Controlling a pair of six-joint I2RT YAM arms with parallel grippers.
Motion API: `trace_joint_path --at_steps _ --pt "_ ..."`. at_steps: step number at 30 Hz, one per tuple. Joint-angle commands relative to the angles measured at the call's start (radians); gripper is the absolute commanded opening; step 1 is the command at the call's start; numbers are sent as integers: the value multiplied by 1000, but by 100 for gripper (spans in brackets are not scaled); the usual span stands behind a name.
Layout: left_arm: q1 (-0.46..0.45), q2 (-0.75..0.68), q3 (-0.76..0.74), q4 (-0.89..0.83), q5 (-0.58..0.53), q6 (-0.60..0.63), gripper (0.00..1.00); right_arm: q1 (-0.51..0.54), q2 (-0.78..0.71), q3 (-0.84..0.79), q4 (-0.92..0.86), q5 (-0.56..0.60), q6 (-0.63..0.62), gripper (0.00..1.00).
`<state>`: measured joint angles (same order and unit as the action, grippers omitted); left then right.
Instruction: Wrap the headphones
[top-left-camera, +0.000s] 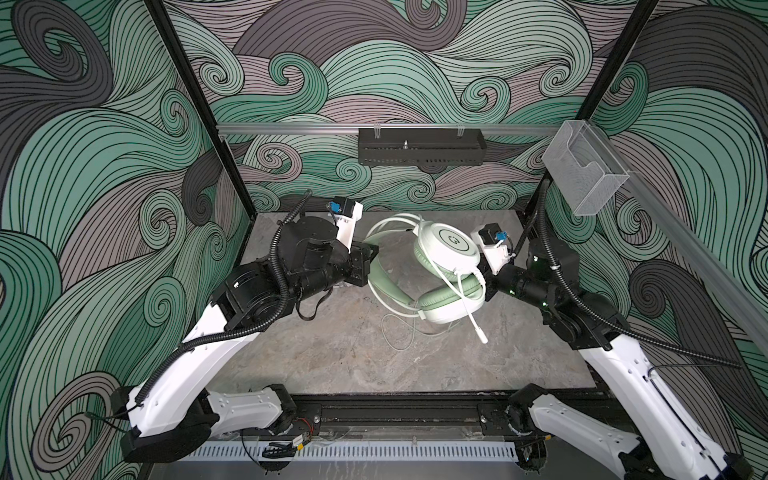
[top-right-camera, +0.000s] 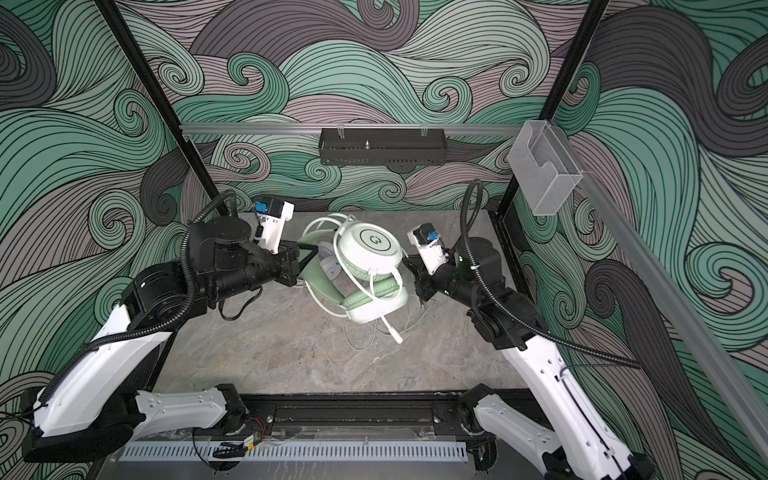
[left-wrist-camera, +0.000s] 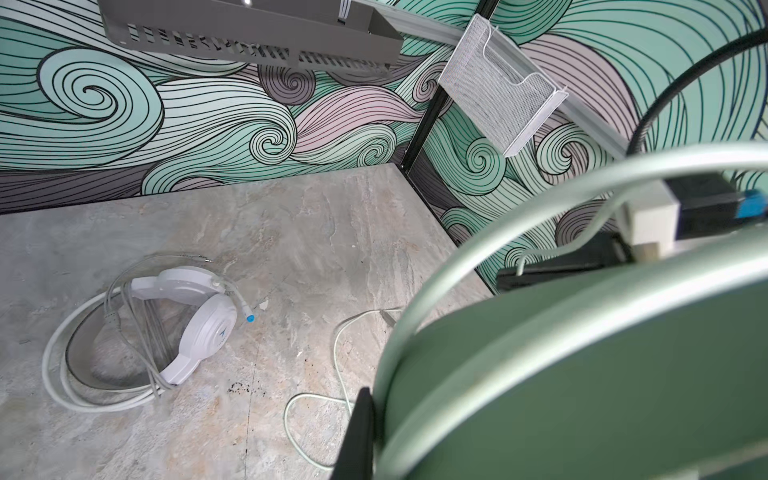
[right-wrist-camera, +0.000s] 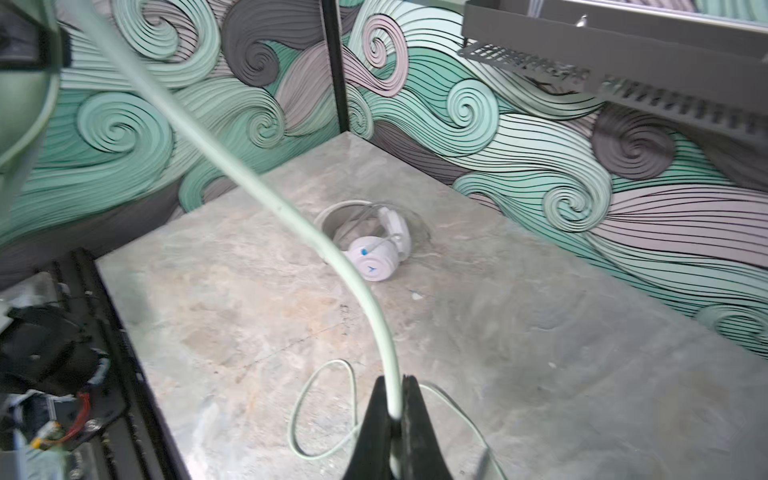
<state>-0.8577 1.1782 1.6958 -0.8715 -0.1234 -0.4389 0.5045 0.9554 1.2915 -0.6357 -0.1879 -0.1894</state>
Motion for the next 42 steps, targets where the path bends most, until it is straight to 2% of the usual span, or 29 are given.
trace_joint_path --at_steps 1,9,13,25,34,35,39,42 --pt "9 -8 -1 25 -9 11 0 23 29 80 -123 157 -99 0" --pt "11 14 -30 0 -1 82 0 121 122 231 -217 339 -178 0" --pt "10 3 -50 32 17 91 0 125 139 226 -222 359 -174 0" --pt "13 -37 -74 201 67 32 0 115 125 149 -184 354 -99 0" --pt "20 -42 -66 268 93 -14 0 112 91 122 -134 312 -111 0" --pt "21 -42 -65 278 99 -23 0 113 80 112 -120 300 -111 1" --pt "20 -40 -58 317 121 -49 0 113 30 64 -56 242 -109 14" --pt "21 -34 -46 336 137 -64 0 112 1 32 -17 210 -102 19"
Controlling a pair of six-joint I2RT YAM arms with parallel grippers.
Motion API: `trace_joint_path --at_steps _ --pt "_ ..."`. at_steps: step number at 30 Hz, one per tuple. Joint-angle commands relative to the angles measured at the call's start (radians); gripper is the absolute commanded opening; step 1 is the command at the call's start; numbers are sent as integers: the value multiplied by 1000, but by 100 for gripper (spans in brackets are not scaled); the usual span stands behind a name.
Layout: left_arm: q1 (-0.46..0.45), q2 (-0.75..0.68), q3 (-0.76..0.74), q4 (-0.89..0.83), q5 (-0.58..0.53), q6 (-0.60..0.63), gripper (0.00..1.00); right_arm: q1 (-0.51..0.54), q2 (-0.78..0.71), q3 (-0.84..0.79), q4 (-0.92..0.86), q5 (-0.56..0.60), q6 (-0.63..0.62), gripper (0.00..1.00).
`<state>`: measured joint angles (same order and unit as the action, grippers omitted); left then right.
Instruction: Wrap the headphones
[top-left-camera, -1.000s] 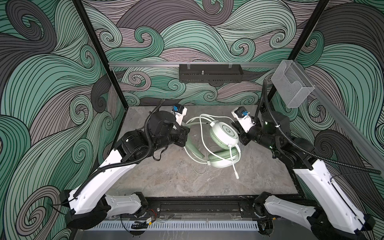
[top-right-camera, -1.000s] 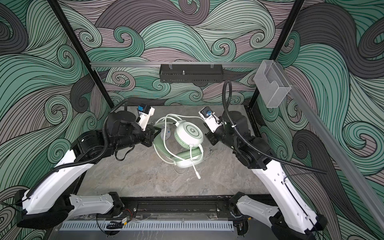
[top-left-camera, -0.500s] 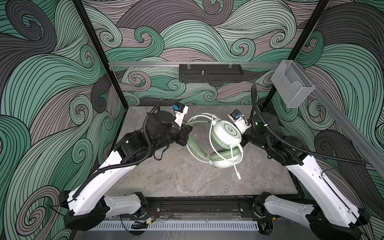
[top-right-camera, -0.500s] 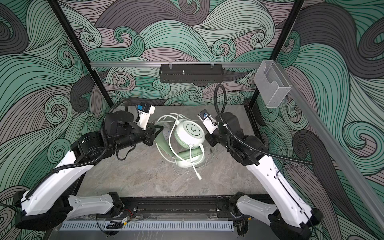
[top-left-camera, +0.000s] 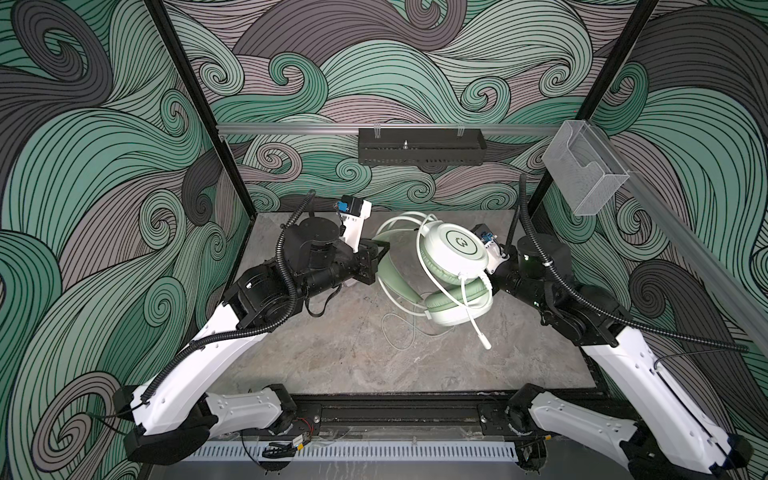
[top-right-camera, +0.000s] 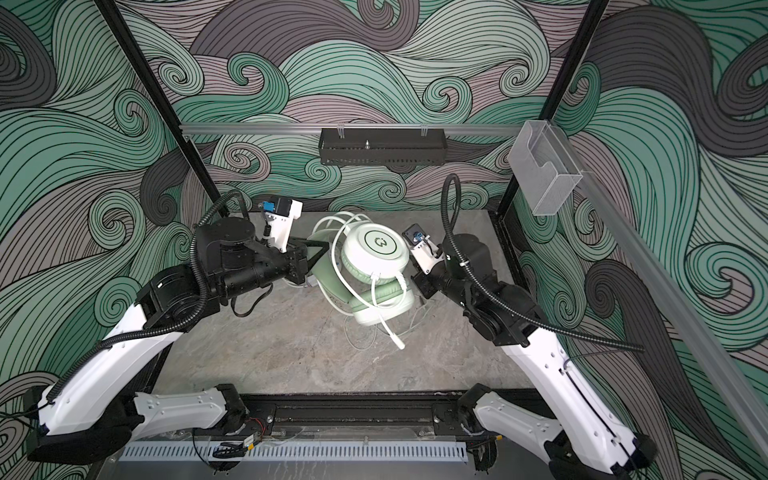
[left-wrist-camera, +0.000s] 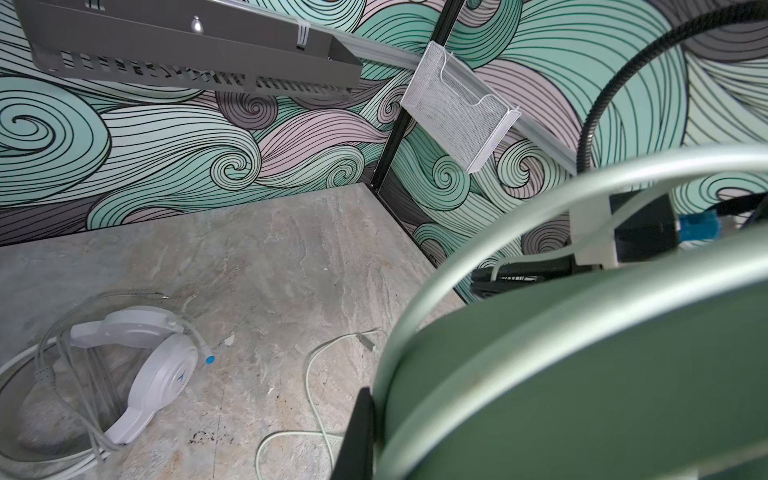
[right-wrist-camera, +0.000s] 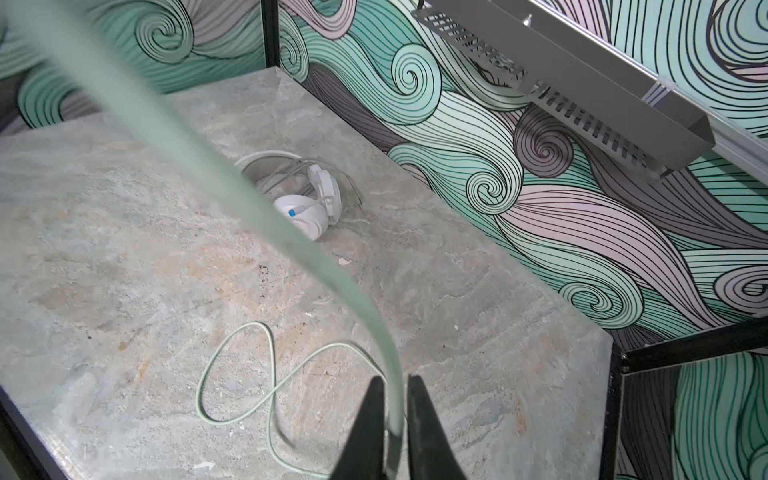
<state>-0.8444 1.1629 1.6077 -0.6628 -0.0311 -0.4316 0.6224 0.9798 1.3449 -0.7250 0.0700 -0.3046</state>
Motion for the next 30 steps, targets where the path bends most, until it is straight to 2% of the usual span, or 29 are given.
trace_joint_path --at_steps 1,4,14,25,30 --pt "8 -15 48 130 49 -75 0 -5 -29 -29 80 -60 15 21" --pt "7 -10 57 148 63 -92 0 -5 -45 -56 105 -99 20 26" --pt "7 25 138 156 70 -121 0 -5 -146 -220 288 -227 58 54" --pt "7 83 244 140 62 -130 0 -13 -162 -353 438 -322 139 63" --pt "8 96 264 129 56 -128 0 -42 -179 -415 505 -414 197 68"
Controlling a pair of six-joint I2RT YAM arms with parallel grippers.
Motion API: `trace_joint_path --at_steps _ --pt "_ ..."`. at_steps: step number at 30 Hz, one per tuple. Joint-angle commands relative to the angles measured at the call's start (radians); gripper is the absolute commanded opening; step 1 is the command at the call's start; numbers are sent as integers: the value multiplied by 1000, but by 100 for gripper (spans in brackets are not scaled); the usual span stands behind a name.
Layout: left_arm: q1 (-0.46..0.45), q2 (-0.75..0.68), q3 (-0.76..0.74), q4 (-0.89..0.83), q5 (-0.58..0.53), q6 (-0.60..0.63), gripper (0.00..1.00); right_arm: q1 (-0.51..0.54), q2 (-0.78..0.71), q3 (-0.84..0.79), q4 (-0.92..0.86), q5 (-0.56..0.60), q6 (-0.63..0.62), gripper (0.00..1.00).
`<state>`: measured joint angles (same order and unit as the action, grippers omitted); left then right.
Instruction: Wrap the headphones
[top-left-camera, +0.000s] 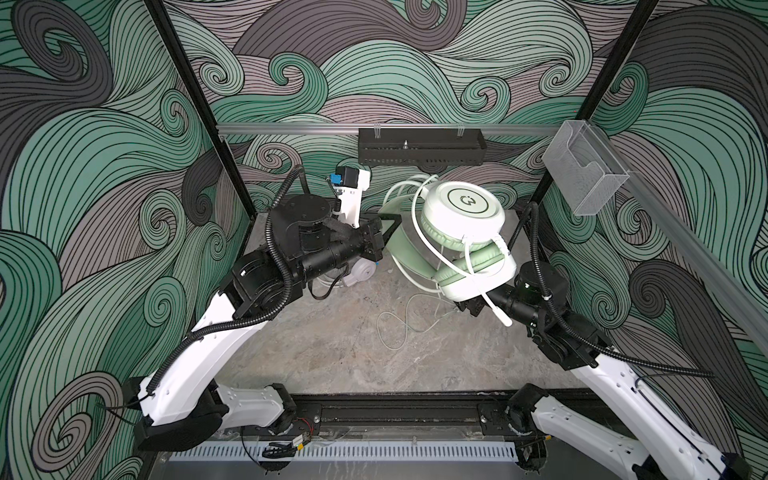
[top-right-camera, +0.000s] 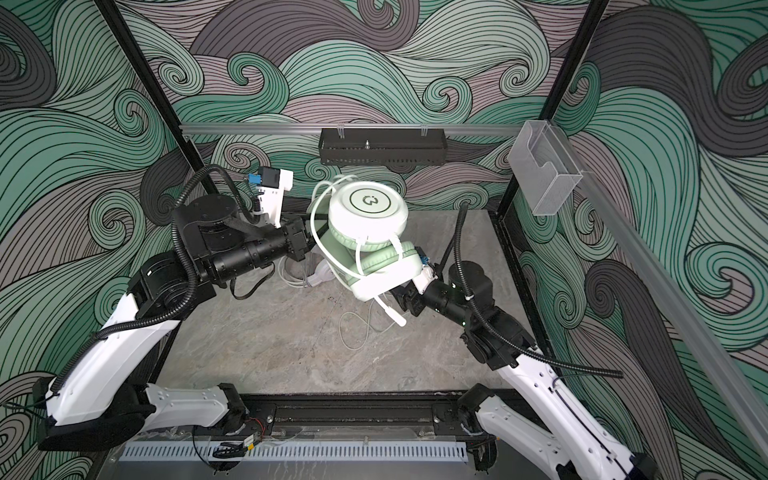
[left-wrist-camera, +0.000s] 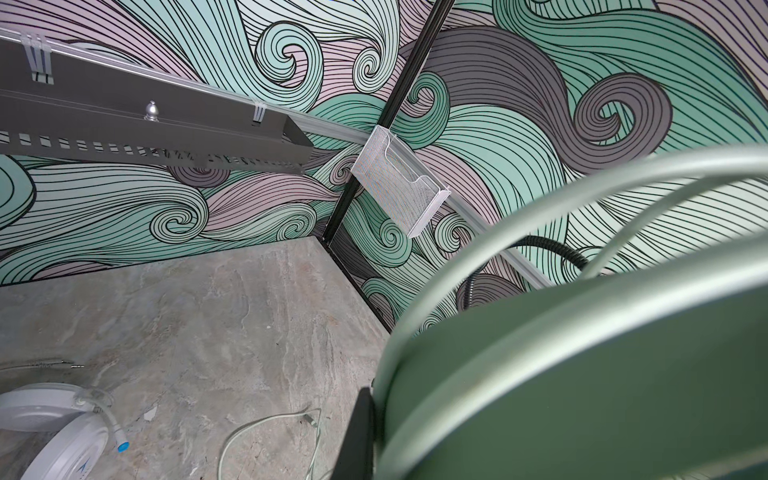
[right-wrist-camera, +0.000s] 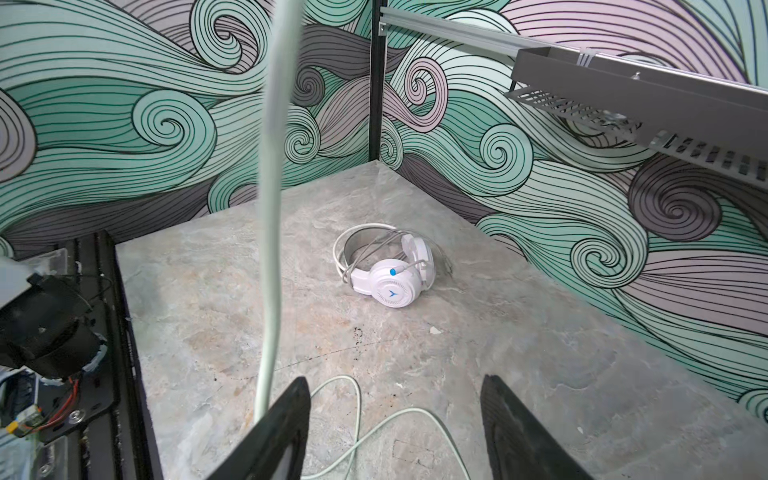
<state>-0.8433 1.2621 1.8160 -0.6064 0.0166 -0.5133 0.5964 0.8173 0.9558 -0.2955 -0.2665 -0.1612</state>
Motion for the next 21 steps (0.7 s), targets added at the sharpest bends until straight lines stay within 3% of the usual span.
trace_joint_path --at_steps 1,14,21 --pt "7 1 64 68 9 -45 0 -24 -20 -39 88 -103 66 69" --pt "6 27 126 4 -1 -22 0 -104 -149 -95 -21 -143 89 73" --pt "7 35 153 -26 -6 -11 0 -104 -168 -137 21 -224 131 73"
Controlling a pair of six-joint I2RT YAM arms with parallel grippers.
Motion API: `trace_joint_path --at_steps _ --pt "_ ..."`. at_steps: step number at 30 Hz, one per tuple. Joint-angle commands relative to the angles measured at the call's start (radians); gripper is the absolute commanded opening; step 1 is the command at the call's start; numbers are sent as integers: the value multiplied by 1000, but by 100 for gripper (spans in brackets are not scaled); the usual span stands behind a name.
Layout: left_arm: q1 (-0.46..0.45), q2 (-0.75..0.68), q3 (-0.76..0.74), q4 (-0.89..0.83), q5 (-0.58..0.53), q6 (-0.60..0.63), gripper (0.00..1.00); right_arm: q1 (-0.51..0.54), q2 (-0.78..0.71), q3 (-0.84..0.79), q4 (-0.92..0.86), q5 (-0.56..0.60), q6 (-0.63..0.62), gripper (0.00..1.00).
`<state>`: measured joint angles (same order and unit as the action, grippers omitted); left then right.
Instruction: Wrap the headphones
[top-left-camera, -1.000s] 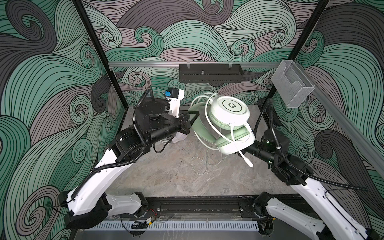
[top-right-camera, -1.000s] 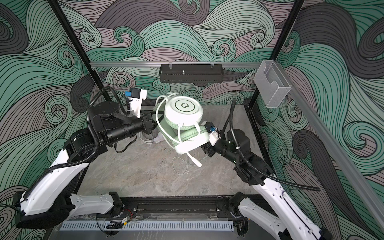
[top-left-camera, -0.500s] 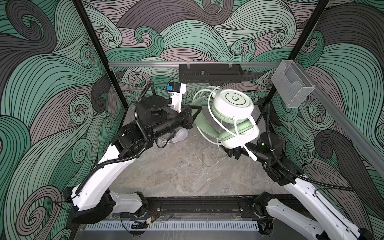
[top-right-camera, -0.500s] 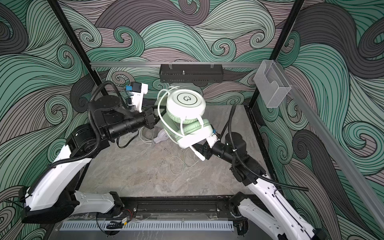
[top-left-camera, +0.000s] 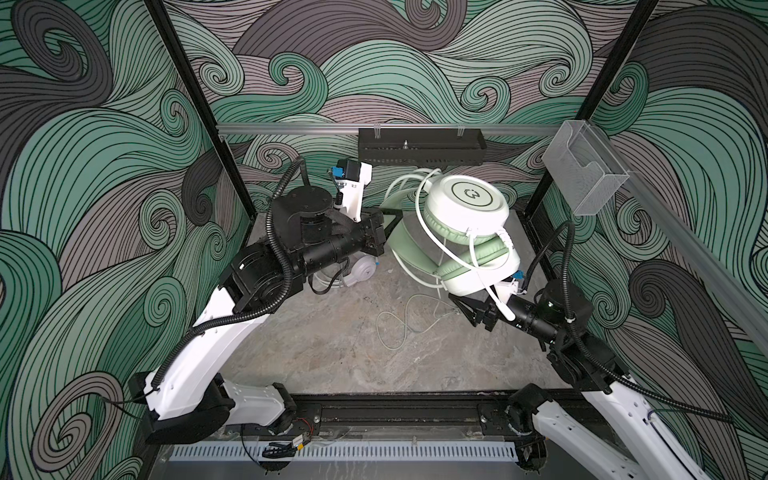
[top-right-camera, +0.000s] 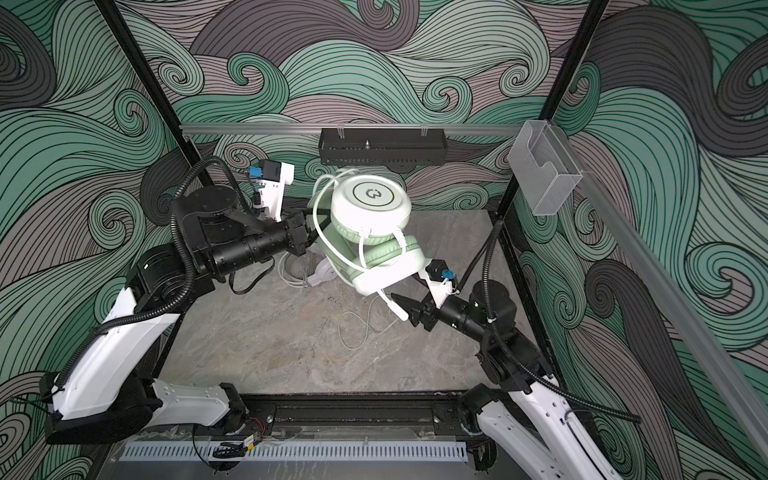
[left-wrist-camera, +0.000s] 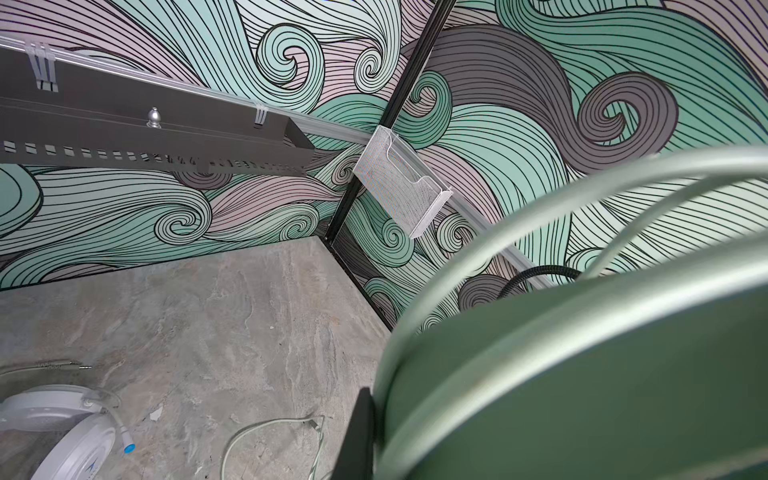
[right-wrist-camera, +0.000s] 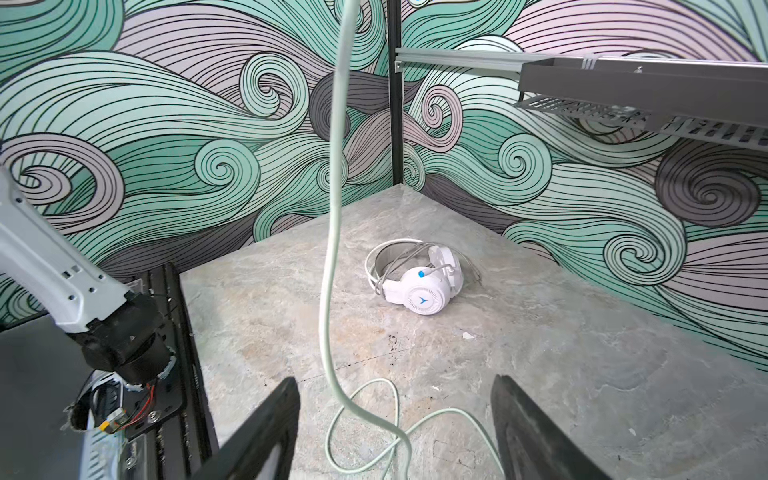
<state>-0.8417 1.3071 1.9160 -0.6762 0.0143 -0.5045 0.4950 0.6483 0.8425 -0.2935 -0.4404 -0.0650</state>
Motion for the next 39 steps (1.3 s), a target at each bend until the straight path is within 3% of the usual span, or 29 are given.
trace_joint_path --at_steps 1,10,27,30,35,39 --pt "6 -11 53 43 -5 -21 0 -3 1 -36 38 -58 47 73" --pt "5 -22 34 34 -20 -23 0 -1 33 -134 158 -145 128 71" --pt "5 -25 18 51 -16 -41 0 33 174 -248 320 -133 160 68" --pt "5 -26 17 56 -19 -45 0 35 177 -269 337 -129 159 63" --pt "5 -25 14 56 -29 -49 0 40 170 -275 326 -135 150 35" --pt "5 -26 9 56 -37 -54 0 45 172 -264 307 -130 133 21"
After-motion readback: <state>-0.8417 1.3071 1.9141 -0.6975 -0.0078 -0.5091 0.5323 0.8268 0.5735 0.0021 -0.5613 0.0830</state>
